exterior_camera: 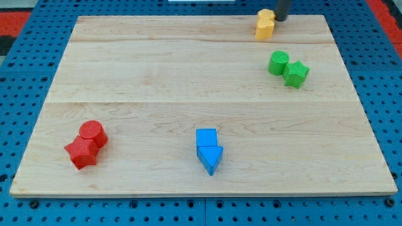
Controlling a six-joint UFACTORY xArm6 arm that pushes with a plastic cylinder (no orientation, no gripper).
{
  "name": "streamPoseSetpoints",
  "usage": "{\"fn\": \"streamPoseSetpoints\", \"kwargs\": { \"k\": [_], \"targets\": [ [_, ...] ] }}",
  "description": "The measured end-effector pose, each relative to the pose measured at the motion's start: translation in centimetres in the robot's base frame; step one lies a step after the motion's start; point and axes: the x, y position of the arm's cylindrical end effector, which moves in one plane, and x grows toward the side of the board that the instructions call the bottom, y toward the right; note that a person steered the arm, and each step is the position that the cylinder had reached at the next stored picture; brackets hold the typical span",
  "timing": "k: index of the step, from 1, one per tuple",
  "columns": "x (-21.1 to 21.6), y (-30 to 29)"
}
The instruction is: Move the yellow heart to the top of green star
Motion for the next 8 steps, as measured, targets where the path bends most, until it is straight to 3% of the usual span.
{"fn": "streamPoseSetpoints", "kwargs": {
  "k": [2, 3, 4, 6, 8],
  "targets": [
    [0.3, -12.2],
    [0.3, -15.3],
    [0.3, -15.0],
    [0.0, -6.2],
    [4.4, -1.9]
  ]
}}
